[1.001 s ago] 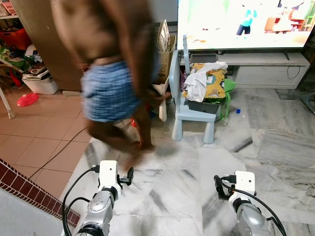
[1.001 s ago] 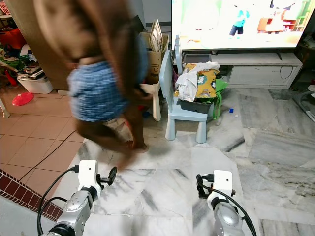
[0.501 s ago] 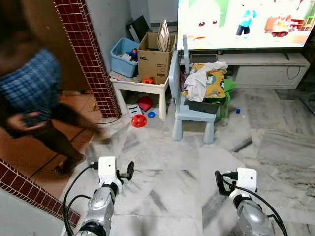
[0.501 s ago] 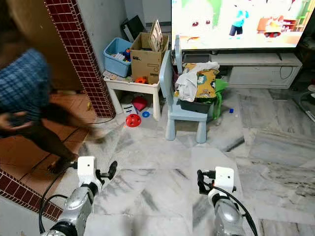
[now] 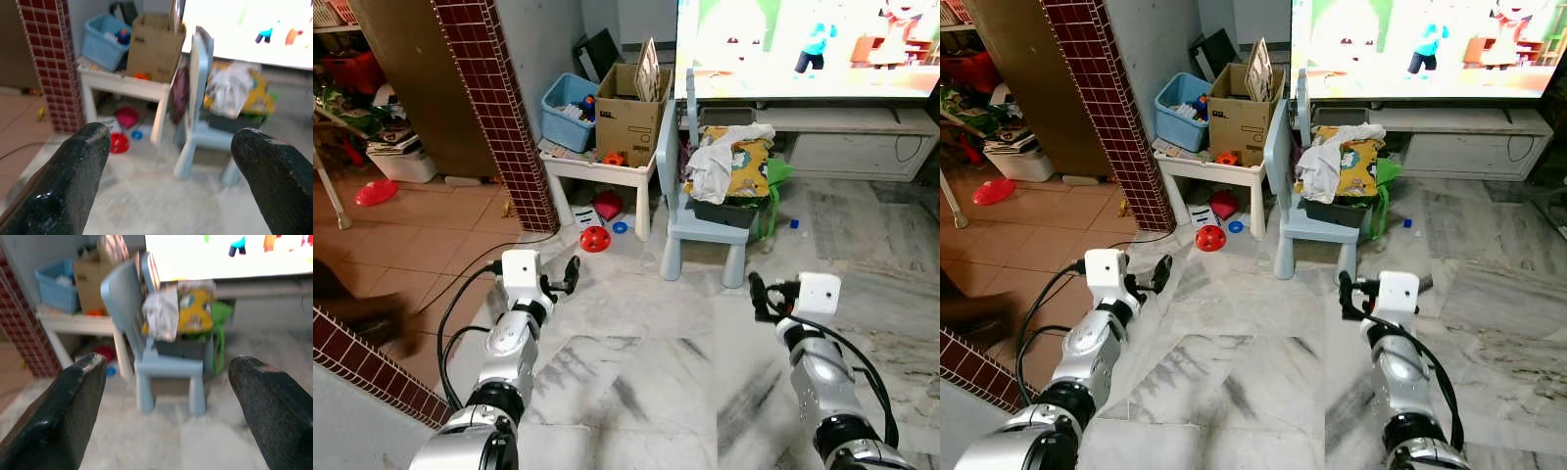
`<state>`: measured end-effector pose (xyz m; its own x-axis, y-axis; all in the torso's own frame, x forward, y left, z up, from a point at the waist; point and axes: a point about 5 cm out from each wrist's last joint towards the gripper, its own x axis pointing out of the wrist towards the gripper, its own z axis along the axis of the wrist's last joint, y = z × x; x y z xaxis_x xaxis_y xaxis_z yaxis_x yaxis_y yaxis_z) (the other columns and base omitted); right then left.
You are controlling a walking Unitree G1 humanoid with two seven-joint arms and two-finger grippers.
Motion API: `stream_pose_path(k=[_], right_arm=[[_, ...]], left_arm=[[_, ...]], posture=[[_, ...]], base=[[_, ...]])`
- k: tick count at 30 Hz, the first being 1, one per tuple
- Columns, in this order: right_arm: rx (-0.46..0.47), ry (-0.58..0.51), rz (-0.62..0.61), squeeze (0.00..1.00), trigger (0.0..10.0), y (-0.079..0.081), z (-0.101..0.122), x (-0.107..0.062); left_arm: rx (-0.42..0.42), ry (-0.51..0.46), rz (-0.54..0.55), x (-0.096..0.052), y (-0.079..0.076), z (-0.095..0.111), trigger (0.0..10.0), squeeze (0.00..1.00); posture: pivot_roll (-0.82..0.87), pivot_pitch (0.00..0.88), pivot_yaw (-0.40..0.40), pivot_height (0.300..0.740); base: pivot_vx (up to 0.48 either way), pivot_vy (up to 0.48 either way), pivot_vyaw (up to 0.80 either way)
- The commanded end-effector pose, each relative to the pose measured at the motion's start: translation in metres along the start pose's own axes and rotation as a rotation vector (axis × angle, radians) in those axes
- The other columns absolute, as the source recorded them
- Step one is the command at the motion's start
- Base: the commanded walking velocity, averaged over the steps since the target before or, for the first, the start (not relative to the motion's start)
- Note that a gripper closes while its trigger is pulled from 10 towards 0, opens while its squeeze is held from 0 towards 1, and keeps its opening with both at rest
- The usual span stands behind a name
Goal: Hang keys on a hook
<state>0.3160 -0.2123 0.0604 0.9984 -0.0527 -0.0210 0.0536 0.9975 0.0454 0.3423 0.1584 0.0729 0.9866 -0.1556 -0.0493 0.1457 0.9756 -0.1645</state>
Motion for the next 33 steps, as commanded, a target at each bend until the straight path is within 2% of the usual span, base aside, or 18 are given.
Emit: stream_pose_path(k=[1,7,13,18,33], right_arm=[[0.002,-0.092,0.009,0.0,10.0,0.004,0.021,0.009],[-0.01,-0.14,-0.015,0.0,10.0,0.009,0.03,0.008],[-0.008,-0.133,-0.007,0.0,10.0,0.014,0.026,0.003],[-0.022,-0.123,0.008,0.0,10.0,0.018,0.023,-0.002],[-0.072,-0.12,0.043,0.0,10.0,0.025,0.031,0.001]], left_arm=[[-0.017,-0.09,-0.002,0.01,0.0,0.025,10.0,0.0],[-0.023,-0.151,0.01,0.008,-0.004,0.034,10.0,0.0],[-0.046,-0.133,0.018,0.001,-0.004,0.025,10.0,0.0],[-0.023,-0.113,0.017,-0.004,-0.005,0.019,10.0,0.0],[0.02,-0.107,0.005,0.001,-0.012,0.026,10.0,0.0]], posture=[[-0.13,0.0,0.049,0.74],[-0.13,0.0,0.05,0.74],[-0.12,0.0,0.051,0.74],[-0.12,0.0,0.048,0.74],[-0.11,0.0,0.032,0.74]], base=[[0.0,0.0,0.0],[0.0,0.0,0.0],[0.0,0.0,0.0],[0.0,0.0,0.0],[0.0,0.0,0.77]])
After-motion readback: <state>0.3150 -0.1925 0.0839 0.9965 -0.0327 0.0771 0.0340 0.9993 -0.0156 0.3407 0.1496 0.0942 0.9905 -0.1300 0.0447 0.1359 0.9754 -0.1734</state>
